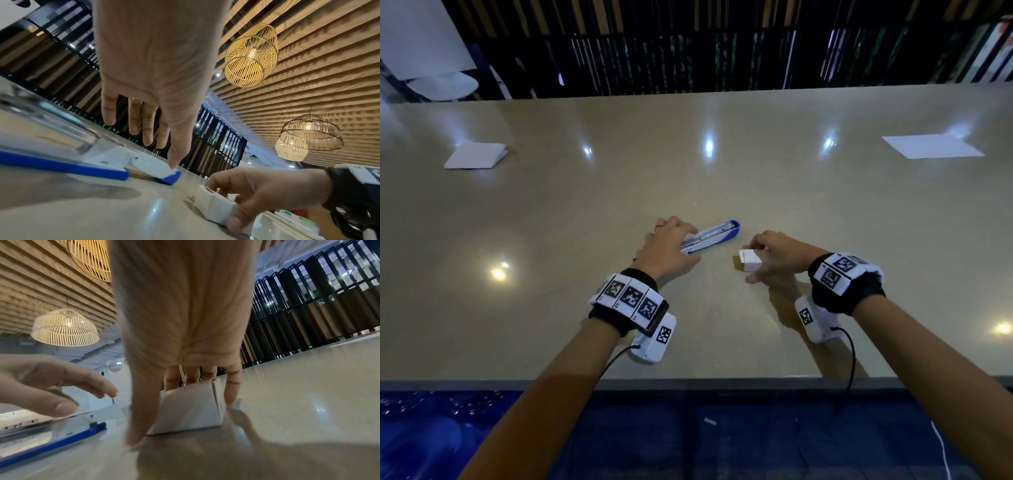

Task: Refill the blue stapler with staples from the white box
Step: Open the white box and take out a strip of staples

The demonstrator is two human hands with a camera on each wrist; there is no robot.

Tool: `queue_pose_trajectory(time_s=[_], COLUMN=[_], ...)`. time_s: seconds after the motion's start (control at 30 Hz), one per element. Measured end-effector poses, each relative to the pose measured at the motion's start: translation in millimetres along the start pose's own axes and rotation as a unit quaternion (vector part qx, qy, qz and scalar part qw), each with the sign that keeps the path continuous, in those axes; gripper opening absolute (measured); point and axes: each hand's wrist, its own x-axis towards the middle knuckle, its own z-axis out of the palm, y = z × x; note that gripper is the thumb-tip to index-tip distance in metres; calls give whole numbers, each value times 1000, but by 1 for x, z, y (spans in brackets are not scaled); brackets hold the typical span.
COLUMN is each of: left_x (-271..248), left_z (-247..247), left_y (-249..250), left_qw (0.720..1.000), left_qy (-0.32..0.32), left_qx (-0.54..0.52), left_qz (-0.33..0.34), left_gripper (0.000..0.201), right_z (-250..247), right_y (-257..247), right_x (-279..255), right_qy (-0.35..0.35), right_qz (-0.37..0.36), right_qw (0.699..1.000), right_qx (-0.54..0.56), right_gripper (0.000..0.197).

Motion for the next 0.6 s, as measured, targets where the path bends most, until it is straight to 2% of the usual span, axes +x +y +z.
queue_pose_trajectory(time_s=[0.23, 0.4, 0.6], left_x=[-5, -17, -24], left_z=[12, 13, 5], left_y=[41, 49, 50], left_qw=[985, 972, 971], left_qy=[-55, -9, 22], left_qx=[-140, -213, -211], left_qz=[83, 101, 111], left_gripper=[52, 41, 38], right_z=[9, 19, 22], right_y=[-7, -12, -20], right_x=[-11, -24, -32], right_qy=[58, 153, 191], right_qz=[-38, -68, -99], right_qw=[997, 983, 968], right_qx=[-16, 70, 128], right_gripper=[40, 32, 33])
